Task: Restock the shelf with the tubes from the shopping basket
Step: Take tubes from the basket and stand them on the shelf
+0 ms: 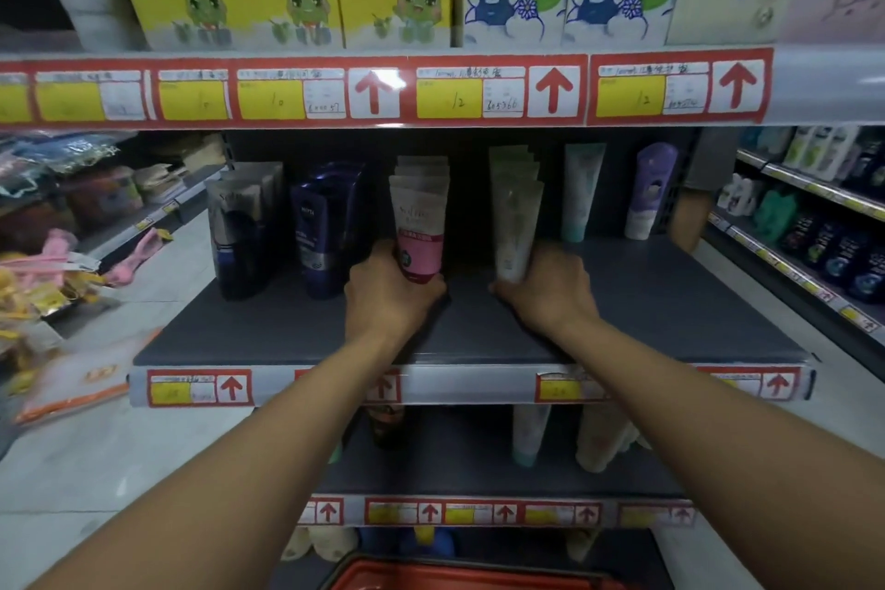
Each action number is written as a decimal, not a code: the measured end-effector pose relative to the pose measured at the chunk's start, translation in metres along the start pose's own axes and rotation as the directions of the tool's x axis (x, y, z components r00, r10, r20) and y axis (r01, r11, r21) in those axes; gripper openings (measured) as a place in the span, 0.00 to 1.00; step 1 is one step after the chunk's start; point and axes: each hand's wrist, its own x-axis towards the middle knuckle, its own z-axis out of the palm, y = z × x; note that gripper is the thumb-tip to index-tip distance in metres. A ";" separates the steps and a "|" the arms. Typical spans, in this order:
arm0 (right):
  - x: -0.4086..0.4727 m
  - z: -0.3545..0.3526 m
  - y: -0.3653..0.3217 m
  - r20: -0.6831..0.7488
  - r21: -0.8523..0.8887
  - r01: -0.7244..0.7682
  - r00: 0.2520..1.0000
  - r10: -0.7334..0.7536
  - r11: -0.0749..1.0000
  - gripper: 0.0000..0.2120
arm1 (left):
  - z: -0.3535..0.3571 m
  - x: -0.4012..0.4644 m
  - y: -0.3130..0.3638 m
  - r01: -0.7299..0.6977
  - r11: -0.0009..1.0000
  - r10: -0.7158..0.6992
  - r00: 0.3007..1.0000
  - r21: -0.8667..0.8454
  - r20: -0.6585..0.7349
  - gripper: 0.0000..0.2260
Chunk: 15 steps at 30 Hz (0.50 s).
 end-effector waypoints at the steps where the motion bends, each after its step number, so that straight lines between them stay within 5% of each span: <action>1: 0.003 0.001 0.001 0.000 0.004 -0.005 1.000 0.005 1.000 0.29 | 0.002 0.001 -0.001 0.000 1.000 0.000 1.000 0.004 -0.004 0.21; 15: 0.011 0.010 0.010 -0.038 0.015 0.075 0.997 -0.074 0.997 0.20 | 0.007 0.007 -0.008 -0.052 0.999 0.052 0.998 -0.007 -0.039 0.21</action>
